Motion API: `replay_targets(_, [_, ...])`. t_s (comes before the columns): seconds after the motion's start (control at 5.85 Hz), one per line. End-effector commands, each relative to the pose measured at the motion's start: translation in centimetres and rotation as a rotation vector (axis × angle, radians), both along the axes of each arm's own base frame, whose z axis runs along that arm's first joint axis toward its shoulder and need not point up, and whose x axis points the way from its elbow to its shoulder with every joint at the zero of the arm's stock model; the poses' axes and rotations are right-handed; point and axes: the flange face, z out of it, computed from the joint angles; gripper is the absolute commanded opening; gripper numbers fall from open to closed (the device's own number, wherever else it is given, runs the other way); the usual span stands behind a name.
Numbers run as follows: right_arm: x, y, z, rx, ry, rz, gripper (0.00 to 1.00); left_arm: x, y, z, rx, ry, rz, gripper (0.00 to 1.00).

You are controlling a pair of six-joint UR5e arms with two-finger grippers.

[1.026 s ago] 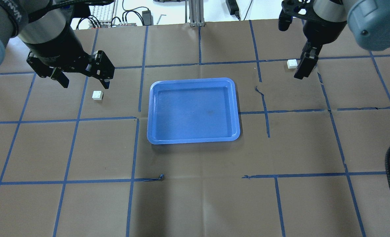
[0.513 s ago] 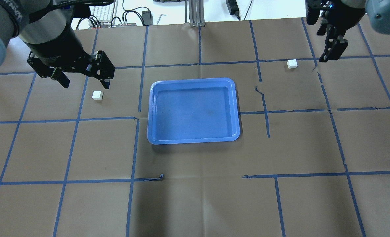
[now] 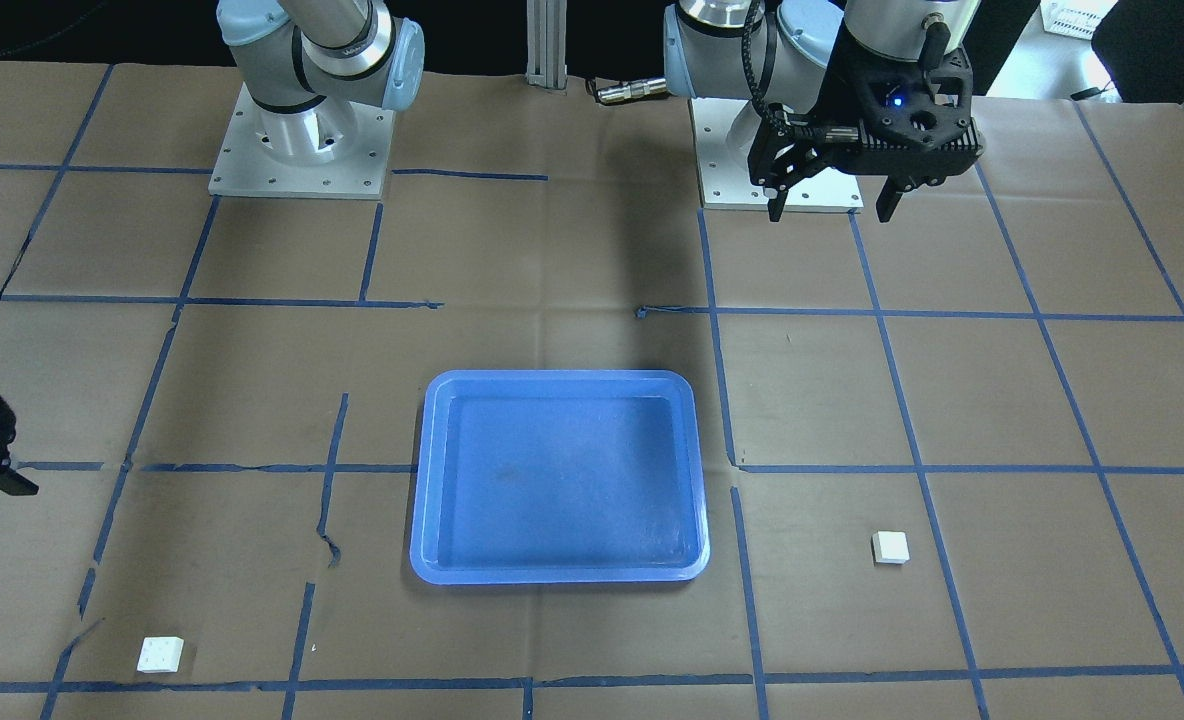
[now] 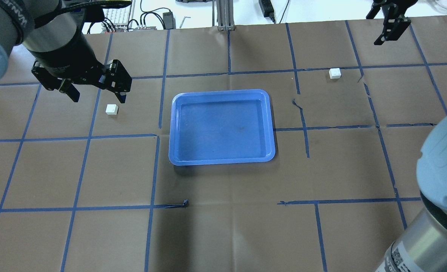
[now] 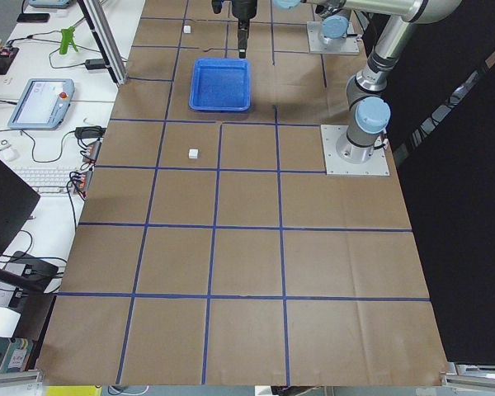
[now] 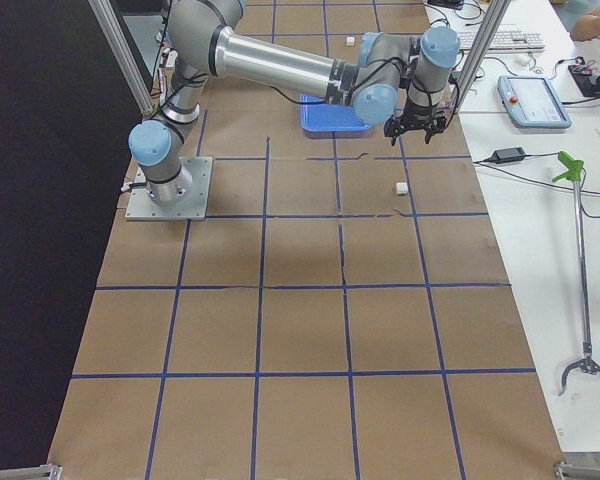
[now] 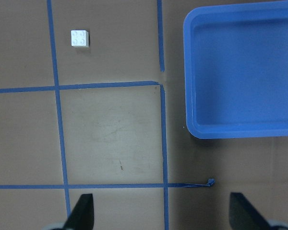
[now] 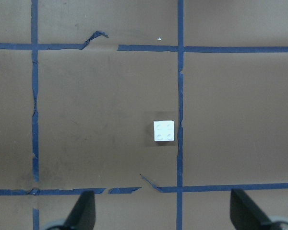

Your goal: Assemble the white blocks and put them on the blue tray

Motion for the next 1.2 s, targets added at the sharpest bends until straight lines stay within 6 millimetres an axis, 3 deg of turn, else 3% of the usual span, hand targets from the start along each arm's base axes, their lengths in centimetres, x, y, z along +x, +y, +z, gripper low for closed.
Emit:
replay_targets(0.0, [-1.2,-0.7,-2.3,0.027,-0.038,-0.001,1.0,0.1,0.0,-0.1,0.0,0.0,0.001,1.0])
replay_targets(0.34, [-1.1,-0.8,-6.4,0.024,-0.056,0.102,1.0,0.3,-0.1,-0.2,0.001,-0.003,0.001,1.0])
replay_targets(0.51, [-0.9,-1.6,-7.7,-0.006,-0.122,0.098,1.0,0.7,-1.7,-1.2,-0.009,-0.002,-0.011,1.0])
replay_targets(0.68, [-2.3,-2.1,-10.0,0.004,-0.178,0.075,1.0,0.9,-3.7,-3.0,-0.012,-0.005,-0.006,1.0])
replay_targets(1.03, [-5.1,-3.0,-16.6,0.026,-0.36,0.007,0.99,5.7,-8.9,-9.3,0.074,-0.032,0.025,1.0])
